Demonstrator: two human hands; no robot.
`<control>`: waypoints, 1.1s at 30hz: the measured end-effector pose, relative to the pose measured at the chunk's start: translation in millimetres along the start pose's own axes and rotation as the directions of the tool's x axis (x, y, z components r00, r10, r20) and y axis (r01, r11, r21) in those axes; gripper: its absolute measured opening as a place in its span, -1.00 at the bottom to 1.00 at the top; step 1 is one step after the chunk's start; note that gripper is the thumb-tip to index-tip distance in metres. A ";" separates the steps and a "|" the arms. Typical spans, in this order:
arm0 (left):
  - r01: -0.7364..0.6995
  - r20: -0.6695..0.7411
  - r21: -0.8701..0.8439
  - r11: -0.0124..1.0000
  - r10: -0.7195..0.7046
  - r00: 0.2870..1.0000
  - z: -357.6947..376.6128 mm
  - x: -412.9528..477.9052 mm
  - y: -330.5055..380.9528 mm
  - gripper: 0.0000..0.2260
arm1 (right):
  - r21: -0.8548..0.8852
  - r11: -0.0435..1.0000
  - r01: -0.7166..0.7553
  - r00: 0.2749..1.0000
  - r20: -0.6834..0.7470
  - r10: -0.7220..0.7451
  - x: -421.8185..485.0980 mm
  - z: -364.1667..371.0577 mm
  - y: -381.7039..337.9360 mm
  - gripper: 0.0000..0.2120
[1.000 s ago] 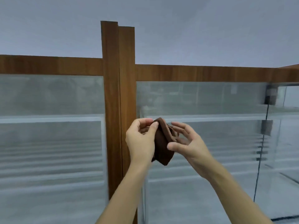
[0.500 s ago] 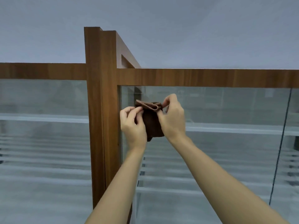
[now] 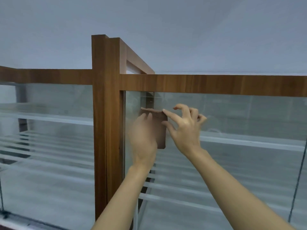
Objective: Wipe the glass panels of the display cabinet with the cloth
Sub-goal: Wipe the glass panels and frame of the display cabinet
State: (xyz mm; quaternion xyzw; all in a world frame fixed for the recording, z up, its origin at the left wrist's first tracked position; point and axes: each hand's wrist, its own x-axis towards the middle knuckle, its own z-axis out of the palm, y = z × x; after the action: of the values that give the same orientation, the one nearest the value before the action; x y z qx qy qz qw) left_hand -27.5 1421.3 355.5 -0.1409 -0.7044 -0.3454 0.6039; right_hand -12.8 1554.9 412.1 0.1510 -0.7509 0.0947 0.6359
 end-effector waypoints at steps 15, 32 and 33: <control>-0.231 0.291 0.200 0.952 0.167 0.942 22.1 -68.3 -20.4 -0.45 | -0.161 0.970 -0.184 0.971 -0.182 0.155 -69.0 -105.8 159.6 -0.51; -0.646 0.316 0.231 0.728 0.572 0.757 54.5 -25.5 40.5 -0.56 | -0.329 0.935 -0.136 0.989 -0.099 0.109 -87.8 -110.2 217.6 -0.36; -0.612 0.275 0.272 0.743 0.550 0.789 59.8 -1.2 58.3 -0.57 | -0.321 0.937 -0.137 0.989 -0.104 0.109 -88.1 -110.6 218.1 -0.36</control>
State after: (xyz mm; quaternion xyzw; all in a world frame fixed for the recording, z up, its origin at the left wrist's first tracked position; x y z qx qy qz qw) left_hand -36.4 1502.9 371.0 -0.2754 -0.7248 0.0042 0.6315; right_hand 26.8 1805.4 355.5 -0.0081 -0.7368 0.0149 0.6759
